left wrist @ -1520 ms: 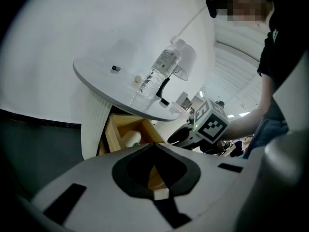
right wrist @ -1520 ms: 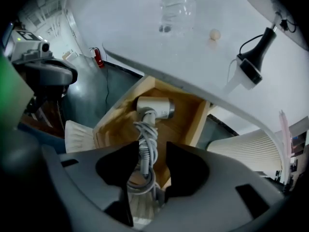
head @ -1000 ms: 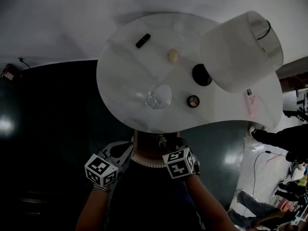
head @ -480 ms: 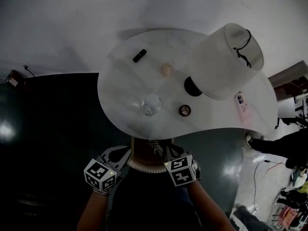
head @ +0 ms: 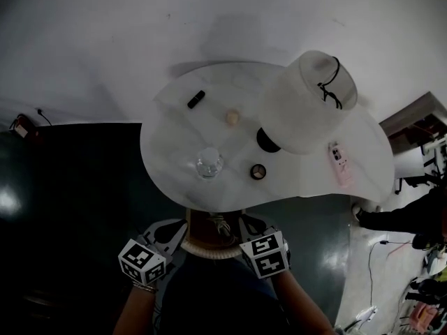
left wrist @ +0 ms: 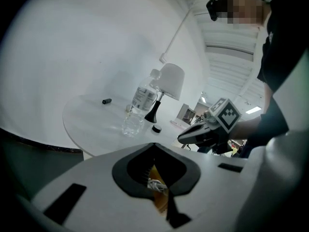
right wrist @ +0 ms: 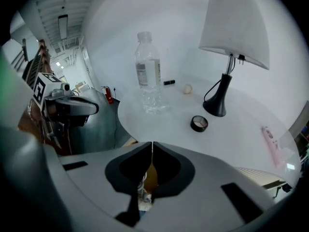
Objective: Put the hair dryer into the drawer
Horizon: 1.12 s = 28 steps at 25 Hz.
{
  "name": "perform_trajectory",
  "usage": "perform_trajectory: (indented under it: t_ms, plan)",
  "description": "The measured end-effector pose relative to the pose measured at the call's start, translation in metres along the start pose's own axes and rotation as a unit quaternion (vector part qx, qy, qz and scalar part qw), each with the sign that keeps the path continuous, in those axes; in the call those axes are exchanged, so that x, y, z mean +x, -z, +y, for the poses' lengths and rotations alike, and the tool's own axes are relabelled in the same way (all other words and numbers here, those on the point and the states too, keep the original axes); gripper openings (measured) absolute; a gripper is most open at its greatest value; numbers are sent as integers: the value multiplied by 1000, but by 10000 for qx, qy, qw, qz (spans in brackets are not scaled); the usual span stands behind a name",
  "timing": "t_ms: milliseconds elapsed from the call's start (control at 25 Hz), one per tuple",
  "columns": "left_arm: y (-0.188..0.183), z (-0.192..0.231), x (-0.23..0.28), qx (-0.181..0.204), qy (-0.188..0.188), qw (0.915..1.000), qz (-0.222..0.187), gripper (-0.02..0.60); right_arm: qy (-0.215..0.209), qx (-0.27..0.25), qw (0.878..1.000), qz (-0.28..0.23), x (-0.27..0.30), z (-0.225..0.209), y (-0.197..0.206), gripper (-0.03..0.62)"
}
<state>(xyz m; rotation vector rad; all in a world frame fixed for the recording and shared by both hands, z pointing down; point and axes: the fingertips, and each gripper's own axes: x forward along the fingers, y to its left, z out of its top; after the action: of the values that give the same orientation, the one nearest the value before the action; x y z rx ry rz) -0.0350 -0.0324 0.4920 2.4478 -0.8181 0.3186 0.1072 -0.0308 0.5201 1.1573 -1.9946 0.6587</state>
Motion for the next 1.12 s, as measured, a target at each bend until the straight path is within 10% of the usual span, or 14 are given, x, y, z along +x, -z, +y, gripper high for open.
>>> perform_trajectory:
  t_ms: [1120]
  plan:
    - [-103,-12,-27,720,-151,9952,-642,8,471,269,9845,-1666,-119,-47,-90,18]
